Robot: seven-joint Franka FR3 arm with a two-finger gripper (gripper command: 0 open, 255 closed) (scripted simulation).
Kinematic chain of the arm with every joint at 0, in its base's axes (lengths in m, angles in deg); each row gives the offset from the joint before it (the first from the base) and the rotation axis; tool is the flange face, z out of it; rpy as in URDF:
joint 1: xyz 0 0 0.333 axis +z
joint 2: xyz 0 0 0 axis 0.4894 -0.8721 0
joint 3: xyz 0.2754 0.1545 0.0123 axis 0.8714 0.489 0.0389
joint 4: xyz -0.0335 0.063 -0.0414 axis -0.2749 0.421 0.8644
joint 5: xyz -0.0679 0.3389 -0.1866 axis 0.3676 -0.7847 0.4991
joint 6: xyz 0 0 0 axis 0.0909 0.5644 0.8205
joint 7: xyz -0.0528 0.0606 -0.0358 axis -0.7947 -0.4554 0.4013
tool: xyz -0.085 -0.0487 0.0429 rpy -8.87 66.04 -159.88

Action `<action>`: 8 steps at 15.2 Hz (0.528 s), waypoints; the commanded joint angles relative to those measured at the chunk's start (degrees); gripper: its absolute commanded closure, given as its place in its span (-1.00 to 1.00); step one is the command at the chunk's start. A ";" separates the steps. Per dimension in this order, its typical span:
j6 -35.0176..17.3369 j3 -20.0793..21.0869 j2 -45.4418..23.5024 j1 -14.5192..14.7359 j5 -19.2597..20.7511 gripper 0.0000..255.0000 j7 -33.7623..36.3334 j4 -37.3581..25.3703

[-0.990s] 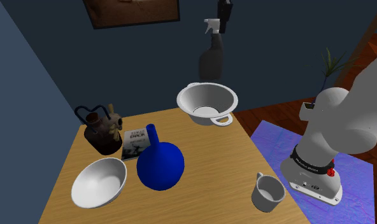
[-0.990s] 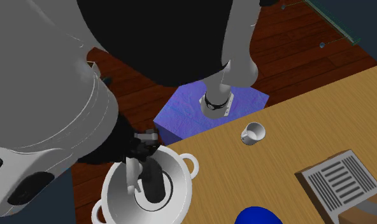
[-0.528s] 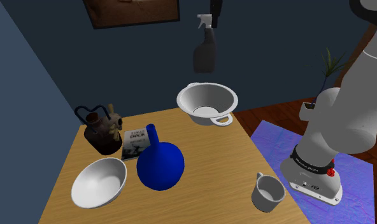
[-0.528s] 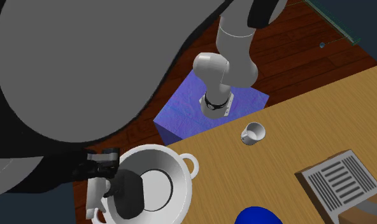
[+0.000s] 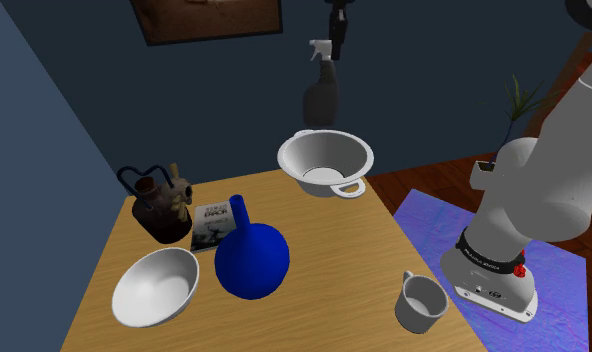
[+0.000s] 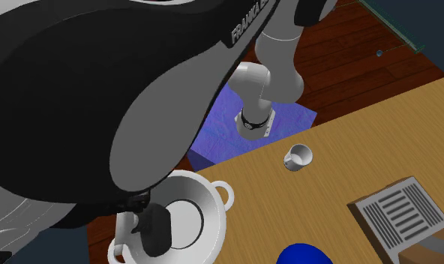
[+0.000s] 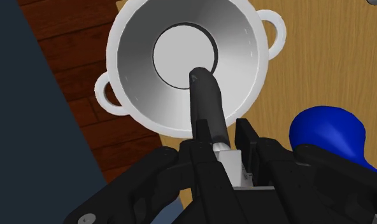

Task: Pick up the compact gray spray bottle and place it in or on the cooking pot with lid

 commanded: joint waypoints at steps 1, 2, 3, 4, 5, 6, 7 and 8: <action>-1.86 0.14 0.61 0.06 0.19 1.00 0.13 2.38; -2.69 0.18 0.88 0.07 0.28 1.00 0.15 3.47; -3.51 0.21 1.14 0.07 0.37 1.00 0.17 4.53; -4.33 0.25 1.38 0.07 0.45 1.00 0.18 5.57; -5.14 0.27 1.61 0.07 0.52 1.00 0.19 6.60; -5.95 0.30 1.82 0.07 0.59 1.00 0.19 7.60; -6.75 0.32 2.01 0.06 0.65 1.00 0.19 8.59; -7.55 0.33 2.19 0.06 0.71 1.00 0.19 9.55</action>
